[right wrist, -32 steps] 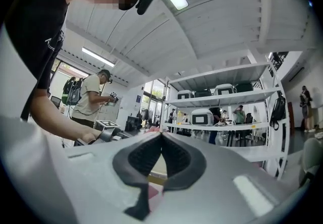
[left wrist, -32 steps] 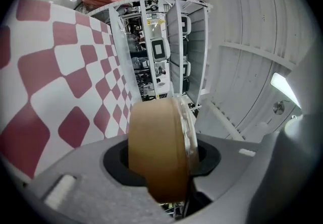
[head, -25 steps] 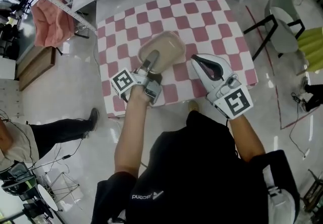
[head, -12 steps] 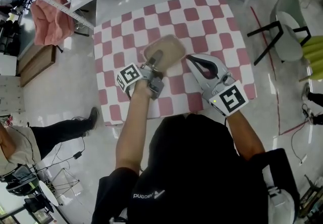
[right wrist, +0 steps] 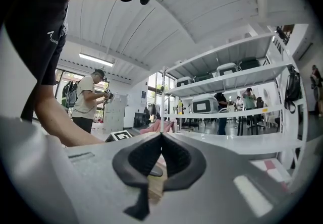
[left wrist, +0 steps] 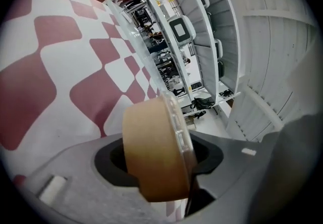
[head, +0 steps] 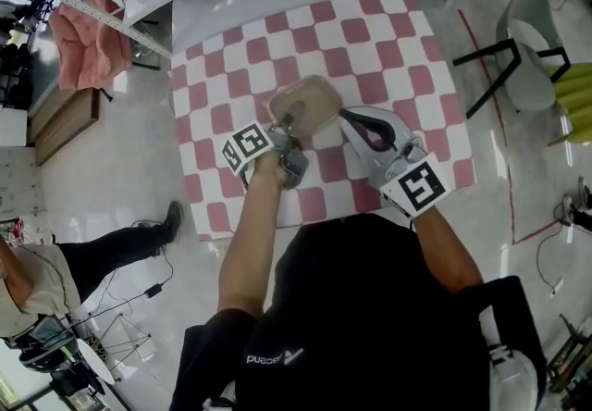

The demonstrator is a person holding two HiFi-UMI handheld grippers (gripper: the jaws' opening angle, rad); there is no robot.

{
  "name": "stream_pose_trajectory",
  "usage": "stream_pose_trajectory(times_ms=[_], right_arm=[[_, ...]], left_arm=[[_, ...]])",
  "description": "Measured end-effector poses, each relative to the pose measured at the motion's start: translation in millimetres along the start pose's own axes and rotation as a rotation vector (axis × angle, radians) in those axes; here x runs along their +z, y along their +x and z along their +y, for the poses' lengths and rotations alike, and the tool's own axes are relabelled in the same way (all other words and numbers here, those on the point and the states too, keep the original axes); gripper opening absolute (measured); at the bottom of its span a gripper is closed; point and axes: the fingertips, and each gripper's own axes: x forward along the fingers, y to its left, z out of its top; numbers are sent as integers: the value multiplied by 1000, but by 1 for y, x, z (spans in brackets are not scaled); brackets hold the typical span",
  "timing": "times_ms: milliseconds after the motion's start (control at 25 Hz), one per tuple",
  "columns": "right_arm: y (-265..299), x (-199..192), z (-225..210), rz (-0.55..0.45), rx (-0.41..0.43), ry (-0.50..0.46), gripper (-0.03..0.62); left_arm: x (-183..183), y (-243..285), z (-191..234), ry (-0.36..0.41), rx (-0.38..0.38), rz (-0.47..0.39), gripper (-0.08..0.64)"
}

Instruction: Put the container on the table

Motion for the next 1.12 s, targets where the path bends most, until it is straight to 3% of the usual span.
stream_pose_trajectory(times_ms=[320,720,920,1120], right_arm=[[11,-7,-1,14,-10,18,2],[20,-9,1,12,-20,18,2],[24,-10,4,14,-20,16,3],[26,-10,6,16,-26,7,2]], left_arm=[[14,2,-10,289,131,49,404],[11,-6,14,483,298,130,535],[20,-12,21,541,362,102,572],[33,-25,12,601,367,0,571]])
